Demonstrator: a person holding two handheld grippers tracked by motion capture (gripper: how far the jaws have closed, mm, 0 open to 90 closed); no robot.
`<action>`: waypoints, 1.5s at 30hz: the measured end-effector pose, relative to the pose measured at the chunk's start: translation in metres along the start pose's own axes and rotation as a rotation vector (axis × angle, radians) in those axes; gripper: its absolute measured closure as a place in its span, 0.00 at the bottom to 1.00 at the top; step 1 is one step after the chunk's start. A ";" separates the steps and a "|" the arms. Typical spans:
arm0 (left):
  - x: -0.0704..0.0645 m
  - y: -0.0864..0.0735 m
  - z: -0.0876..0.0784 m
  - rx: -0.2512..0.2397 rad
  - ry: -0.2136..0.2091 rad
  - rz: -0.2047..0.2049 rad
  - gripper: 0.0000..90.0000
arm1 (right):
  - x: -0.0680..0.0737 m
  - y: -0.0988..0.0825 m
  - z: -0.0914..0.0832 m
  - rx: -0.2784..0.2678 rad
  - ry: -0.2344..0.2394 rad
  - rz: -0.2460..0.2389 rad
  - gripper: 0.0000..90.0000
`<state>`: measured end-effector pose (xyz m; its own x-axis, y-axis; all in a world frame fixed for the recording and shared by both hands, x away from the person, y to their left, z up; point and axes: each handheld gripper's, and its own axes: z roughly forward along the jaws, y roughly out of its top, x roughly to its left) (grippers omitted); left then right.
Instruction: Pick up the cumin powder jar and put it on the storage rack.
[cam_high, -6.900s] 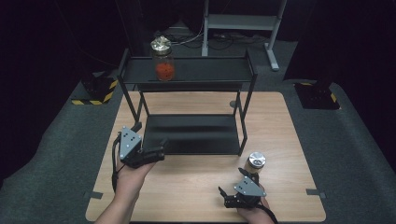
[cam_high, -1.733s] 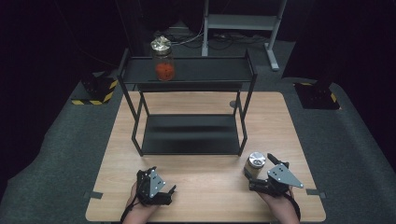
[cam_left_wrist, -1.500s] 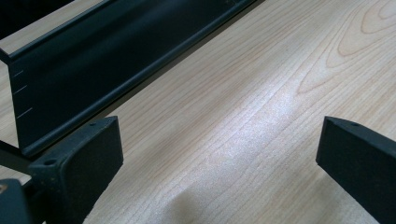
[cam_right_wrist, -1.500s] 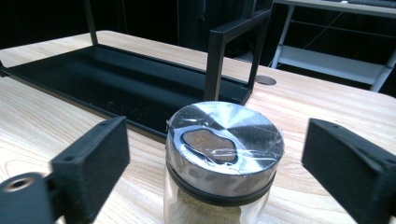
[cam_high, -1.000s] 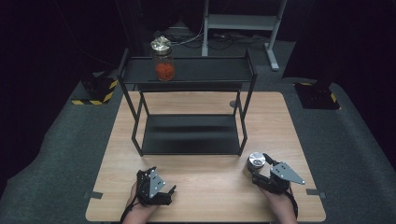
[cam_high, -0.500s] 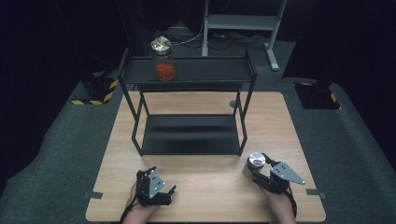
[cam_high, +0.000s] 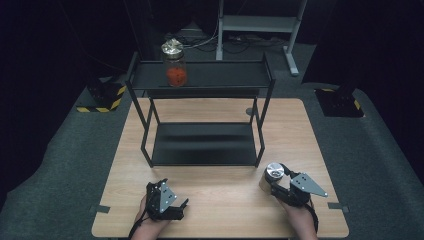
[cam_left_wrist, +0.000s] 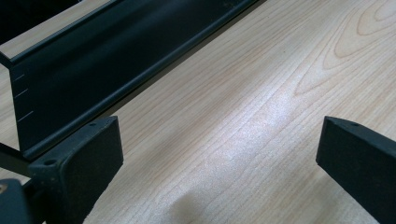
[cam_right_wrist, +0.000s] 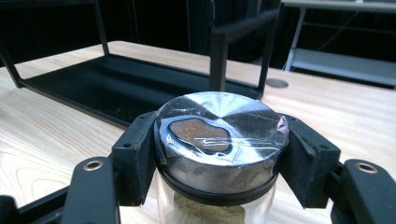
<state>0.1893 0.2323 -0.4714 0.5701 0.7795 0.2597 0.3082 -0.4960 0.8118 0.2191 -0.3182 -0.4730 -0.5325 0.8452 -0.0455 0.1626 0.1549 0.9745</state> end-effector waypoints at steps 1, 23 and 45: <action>0.000 0.000 0.000 0.000 -0.001 -0.002 0.01 | 0.002 0.002 -0.001 -0.007 0.000 -0.003 0.38; 0.005 -0.003 -0.001 -0.015 -0.024 -0.008 0.01 | 0.021 0.058 -0.007 -0.106 0.092 -0.040 0.38; 0.009 -0.005 -0.002 -0.024 -0.035 -0.024 0.01 | 0.031 0.108 0.027 -0.144 0.157 -0.021 0.38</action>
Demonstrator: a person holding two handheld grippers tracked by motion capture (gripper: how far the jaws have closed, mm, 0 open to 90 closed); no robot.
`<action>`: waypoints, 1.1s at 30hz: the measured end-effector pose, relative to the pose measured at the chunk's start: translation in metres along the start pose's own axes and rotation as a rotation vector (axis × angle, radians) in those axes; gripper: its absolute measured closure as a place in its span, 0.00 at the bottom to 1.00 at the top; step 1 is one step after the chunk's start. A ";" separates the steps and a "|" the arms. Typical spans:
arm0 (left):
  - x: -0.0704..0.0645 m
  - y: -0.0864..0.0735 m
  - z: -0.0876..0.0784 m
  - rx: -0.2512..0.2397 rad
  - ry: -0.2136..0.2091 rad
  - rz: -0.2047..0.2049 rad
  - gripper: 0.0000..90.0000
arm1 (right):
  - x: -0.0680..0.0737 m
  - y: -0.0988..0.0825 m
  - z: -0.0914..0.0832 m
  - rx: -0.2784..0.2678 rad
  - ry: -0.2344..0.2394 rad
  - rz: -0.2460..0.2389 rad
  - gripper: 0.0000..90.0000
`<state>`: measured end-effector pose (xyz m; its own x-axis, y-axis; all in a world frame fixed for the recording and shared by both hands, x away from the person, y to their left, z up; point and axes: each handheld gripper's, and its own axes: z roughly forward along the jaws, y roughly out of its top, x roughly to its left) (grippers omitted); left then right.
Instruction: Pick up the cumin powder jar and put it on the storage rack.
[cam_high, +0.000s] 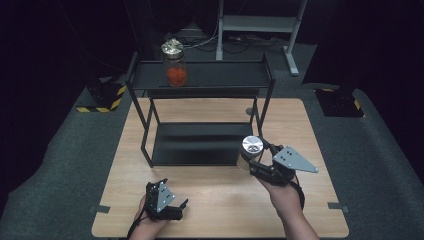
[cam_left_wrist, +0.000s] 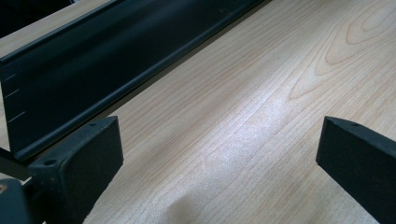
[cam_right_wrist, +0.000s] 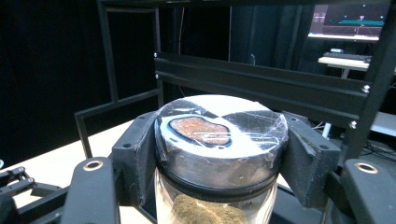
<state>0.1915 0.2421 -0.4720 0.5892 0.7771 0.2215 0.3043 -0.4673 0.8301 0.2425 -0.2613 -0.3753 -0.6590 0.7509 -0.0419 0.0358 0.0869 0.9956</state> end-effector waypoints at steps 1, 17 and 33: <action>0.000 0.000 0.000 0.000 -0.001 0.001 0.01 | 0.000 0.001 0.002 -0.002 0.001 -0.002 0.38; 0.002 0.000 0.000 -0.002 -0.013 0.007 0.01 | -0.010 0.026 0.024 -0.040 0.004 0.027 0.38; 0.003 -0.001 0.000 -0.004 -0.018 0.006 0.01 | -0.016 0.058 0.037 -0.078 -0.007 -0.002 0.38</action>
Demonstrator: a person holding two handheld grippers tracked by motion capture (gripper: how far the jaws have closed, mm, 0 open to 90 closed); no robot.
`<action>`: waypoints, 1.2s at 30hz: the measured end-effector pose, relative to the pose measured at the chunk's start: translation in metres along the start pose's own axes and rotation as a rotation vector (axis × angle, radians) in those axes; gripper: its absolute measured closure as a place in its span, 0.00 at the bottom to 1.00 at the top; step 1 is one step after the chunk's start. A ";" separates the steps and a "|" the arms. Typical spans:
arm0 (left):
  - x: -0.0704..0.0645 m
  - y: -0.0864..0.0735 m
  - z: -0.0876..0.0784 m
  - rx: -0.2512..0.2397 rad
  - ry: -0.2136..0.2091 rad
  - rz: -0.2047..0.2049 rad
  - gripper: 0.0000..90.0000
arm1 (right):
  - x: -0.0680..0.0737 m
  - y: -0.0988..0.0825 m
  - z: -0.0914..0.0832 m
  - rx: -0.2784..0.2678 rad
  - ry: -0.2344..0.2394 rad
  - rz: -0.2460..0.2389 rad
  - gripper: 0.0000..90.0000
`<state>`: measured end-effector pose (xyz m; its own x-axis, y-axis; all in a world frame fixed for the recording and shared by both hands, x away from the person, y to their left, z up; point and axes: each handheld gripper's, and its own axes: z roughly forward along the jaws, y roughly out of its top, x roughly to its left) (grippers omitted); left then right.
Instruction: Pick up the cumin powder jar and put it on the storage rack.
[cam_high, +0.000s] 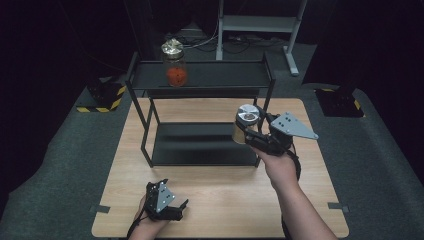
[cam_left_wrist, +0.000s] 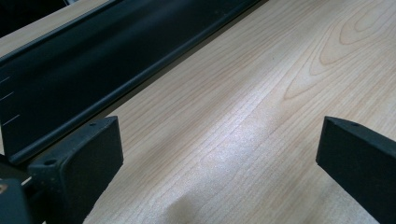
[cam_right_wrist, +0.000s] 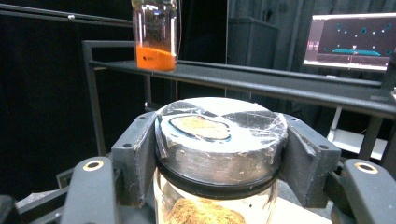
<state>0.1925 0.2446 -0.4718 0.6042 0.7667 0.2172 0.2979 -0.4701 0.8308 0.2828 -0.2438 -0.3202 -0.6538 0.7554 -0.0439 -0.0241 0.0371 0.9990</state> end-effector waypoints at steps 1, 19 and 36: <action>0.000 0.000 0.000 -0.001 0.000 0.001 0.01 | 0.000 0.001 0.001 -0.003 -0.001 -0.005 0.38; 0.001 -0.002 -0.001 -0.009 0.000 -0.002 0.01 | 0.003 0.035 0.014 -0.045 -0.013 -0.046 0.38; 0.000 -0.002 -0.001 -0.012 0.000 0.003 0.01 | 0.000 0.069 0.033 -0.093 -0.034 -0.045 0.38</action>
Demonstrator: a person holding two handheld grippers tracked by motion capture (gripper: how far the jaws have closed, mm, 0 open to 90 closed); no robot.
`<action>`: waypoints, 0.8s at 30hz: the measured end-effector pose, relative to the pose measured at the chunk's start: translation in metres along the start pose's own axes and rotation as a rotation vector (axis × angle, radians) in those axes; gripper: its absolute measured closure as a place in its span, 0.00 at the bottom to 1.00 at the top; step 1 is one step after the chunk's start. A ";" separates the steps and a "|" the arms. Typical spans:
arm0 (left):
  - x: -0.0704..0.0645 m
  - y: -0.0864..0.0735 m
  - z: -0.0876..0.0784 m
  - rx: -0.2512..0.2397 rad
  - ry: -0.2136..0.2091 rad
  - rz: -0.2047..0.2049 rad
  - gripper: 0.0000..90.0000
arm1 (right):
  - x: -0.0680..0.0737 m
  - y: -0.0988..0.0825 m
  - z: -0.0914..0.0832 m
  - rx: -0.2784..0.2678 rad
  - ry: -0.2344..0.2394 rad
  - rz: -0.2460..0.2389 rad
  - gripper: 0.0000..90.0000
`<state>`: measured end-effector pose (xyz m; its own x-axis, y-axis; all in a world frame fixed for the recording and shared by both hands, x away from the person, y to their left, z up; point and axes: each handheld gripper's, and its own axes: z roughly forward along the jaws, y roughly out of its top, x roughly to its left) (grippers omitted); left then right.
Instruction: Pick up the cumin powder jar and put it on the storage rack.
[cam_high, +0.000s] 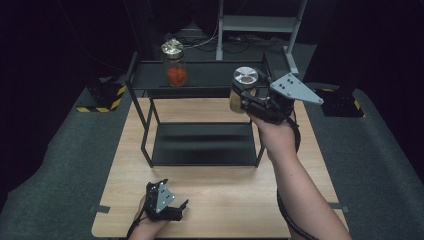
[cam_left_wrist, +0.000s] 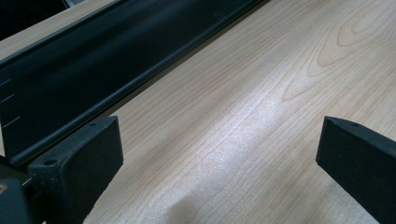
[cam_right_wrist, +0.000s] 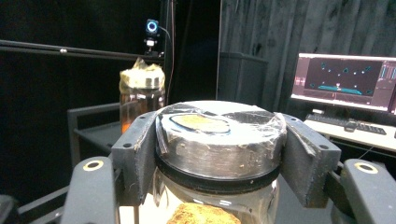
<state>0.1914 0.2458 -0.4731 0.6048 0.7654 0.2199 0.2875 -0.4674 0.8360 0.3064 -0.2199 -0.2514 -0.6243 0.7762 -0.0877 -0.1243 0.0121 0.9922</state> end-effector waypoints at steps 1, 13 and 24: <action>0.000 0.000 0.000 0.002 -0.002 -0.002 0.01 | 0.000 0.002 0.002 -0.003 -0.002 0.002 0.38; 0.002 -0.002 -0.001 -0.008 -0.003 -0.013 0.01 | 0.000 0.018 0.027 -0.010 -0.026 0.002 0.38; 0.003 -0.003 -0.001 -0.013 -0.005 -0.022 0.01 | -0.001 0.016 0.050 0.003 -0.061 0.008 0.38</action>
<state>0.1913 0.2498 -0.4740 0.6020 0.7733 0.1989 0.2910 -0.4445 0.8472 0.3438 -0.1884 -0.2306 -0.5768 0.8135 -0.0745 -0.1171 0.0080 0.9931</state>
